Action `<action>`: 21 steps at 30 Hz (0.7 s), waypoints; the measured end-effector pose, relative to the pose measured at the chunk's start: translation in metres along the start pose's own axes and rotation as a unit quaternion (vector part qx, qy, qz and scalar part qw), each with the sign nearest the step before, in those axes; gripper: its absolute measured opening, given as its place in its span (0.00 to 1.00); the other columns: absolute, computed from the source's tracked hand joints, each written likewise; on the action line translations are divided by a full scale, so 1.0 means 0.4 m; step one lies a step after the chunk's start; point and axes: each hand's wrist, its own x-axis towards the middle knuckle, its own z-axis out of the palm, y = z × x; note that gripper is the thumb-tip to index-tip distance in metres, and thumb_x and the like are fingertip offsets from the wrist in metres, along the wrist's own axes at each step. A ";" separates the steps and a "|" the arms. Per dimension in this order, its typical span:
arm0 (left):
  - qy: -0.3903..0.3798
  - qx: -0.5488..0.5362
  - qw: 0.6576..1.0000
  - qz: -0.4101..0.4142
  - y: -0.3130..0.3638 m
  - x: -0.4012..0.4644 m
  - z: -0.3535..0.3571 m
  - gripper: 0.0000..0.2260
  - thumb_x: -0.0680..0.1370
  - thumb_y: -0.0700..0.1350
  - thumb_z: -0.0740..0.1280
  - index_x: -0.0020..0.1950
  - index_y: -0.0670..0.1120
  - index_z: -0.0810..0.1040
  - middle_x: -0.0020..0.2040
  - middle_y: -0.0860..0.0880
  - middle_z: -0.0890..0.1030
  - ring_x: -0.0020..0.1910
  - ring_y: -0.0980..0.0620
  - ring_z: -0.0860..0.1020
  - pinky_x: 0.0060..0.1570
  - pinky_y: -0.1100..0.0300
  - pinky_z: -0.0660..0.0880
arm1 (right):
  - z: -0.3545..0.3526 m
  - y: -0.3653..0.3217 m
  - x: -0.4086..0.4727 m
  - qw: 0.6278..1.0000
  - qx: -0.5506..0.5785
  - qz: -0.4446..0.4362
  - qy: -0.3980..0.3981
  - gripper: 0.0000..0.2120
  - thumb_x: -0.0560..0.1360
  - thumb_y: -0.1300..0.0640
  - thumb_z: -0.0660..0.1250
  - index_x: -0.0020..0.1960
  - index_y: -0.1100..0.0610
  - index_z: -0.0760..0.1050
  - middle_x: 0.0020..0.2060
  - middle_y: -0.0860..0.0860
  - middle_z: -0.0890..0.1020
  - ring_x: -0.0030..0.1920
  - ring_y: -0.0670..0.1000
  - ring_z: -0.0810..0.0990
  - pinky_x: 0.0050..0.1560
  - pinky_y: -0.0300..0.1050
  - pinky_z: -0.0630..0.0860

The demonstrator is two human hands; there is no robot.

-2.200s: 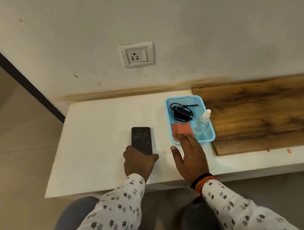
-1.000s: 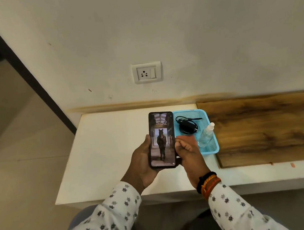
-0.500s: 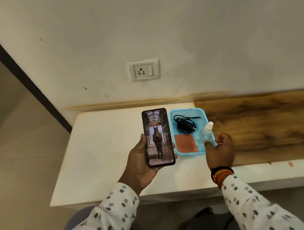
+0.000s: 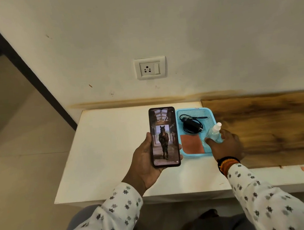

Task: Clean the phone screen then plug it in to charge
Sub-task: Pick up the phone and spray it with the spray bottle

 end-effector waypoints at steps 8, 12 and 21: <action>0.008 0.039 0.999 0.027 -0.001 -0.009 0.007 0.19 0.77 0.51 0.68 0.65 0.45 0.80 0.61 0.34 0.80 0.56 0.35 0.80 0.58 0.37 0.78 | 0.012 0.010 0.011 1.000 -0.005 -0.019 0.001 0.25 0.67 0.42 0.74 0.60 0.50 0.77 0.56 0.55 0.78 0.58 0.61 0.75 0.60 0.62 0.72; 0.016 0.046 0.998 0.039 -0.010 -0.014 0.004 0.17 0.78 0.46 0.66 0.66 0.45 0.78 0.59 0.34 0.80 0.56 0.34 0.80 0.56 0.38 0.79 | 0.016 0.016 0.012 0.999 0.004 -0.035 0.006 0.24 0.68 0.44 0.74 0.61 0.51 0.77 0.56 0.55 0.79 0.57 0.61 0.76 0.59 0.63 0.73; 0.028 0.060 0.997 0.046 -0.012 -0.018 0.008 0.18 0.77 0.44 0.65 0.67 0.45 0.77 0.60 0.33 0.80 0.55 0.34 0.80 0.53 0.39 0.80 | 0.013 0.013 -0.004 0.996 0.049 -0.055 0.043 0.24 0.68 0.47 0.75 0.60 0.53 0.76 0.55 0.55 0.80 0.56 0.60 0.77 0.57 0.62 0.74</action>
